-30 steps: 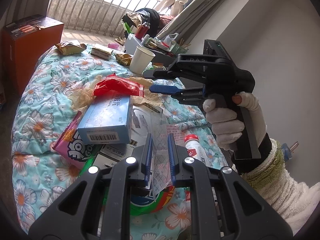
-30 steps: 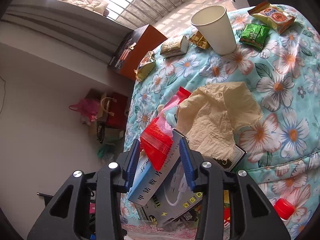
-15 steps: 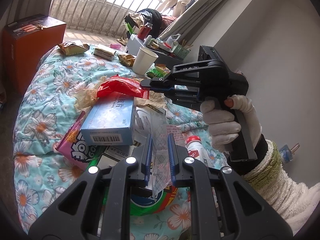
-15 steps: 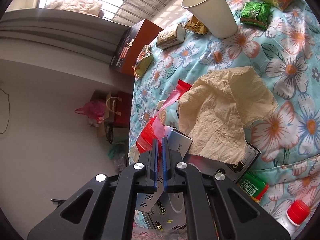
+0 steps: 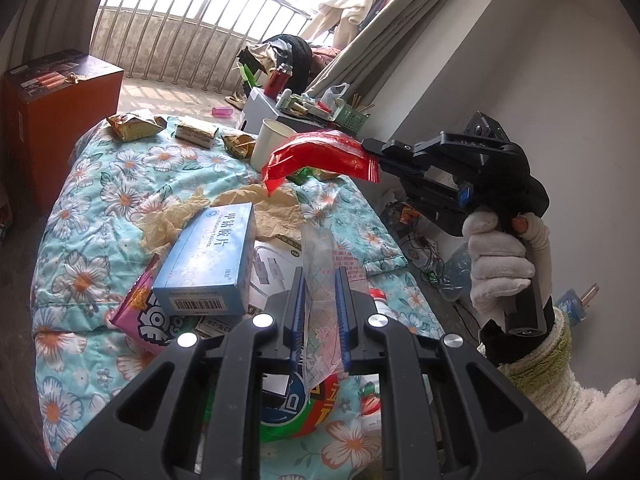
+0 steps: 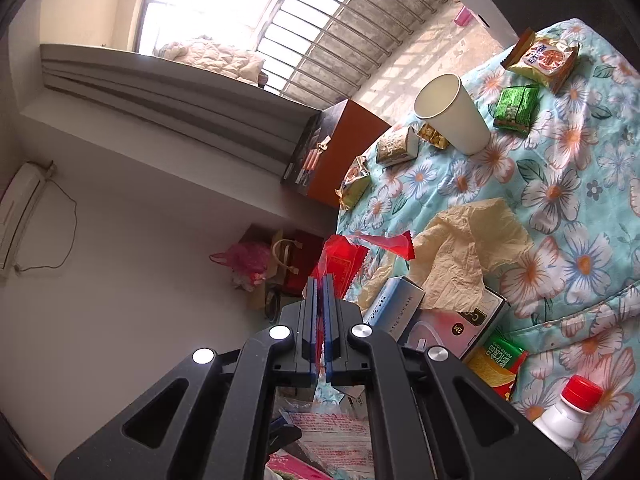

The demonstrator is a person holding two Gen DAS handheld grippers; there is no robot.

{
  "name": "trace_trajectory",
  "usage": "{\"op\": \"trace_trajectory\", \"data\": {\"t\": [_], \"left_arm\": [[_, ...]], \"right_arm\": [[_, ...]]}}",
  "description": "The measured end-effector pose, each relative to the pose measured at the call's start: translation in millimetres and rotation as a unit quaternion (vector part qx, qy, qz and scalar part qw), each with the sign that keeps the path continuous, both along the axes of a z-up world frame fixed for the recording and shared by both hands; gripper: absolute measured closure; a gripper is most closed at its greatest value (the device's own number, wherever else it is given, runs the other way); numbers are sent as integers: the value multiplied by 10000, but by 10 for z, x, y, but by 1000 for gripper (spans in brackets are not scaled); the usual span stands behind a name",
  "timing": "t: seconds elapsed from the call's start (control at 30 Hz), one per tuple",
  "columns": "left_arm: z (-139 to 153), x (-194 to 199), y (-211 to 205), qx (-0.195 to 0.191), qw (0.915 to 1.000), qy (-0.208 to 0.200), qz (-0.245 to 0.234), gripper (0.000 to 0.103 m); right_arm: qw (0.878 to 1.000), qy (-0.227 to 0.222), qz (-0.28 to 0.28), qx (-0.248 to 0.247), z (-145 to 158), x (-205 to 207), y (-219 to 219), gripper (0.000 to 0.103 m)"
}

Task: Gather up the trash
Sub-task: 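Lift the plastic bag with the left tool while the right tool lifts the red wrapper, then carry bag and red wrapper over the blue wastebasket and open both tools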

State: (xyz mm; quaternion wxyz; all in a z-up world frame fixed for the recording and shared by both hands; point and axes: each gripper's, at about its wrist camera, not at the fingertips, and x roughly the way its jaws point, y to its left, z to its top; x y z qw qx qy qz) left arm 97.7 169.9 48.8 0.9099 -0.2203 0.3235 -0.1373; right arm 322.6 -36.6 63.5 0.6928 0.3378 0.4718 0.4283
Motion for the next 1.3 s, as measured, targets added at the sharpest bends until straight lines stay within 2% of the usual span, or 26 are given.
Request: {"op": "trace_trajectory", "data": {"t": [0.2,0.37,0.6,0.77,0.97,1.1,1.3], "left_arm": [[195,71,-121,181,9995,-223,-88,91],[351,154,-291,355,9984,-381,-230,91],[515,355,-755,673,9943,-519,-648,91],[573,573,-1257,868,9878,-527,-1178,91],[555,887,-2080,1124,9725,-440,-1993,91],[432,1079,-2781,1364,9548,-294,-2626,91],[56,1487,-3953,1536,9274,201,-3404,91]], "right_arm": [[9974,-257,-604,312,147,-206,-690,100],[9912,-417,-1151,501,151,-414,-1323,100],[9749,-373,-2059,758,-82,-729,-2265,100],[9599,-247,-2667,833,-328,-996,-2887,100],[9298,-151,-3607,715,-603,-1388,-3698,100],[9065,20,-4198,443,-834,-1667,-4195,100],[8702,514,-4899,-36,-1309,-1836,-4758,100]]}}
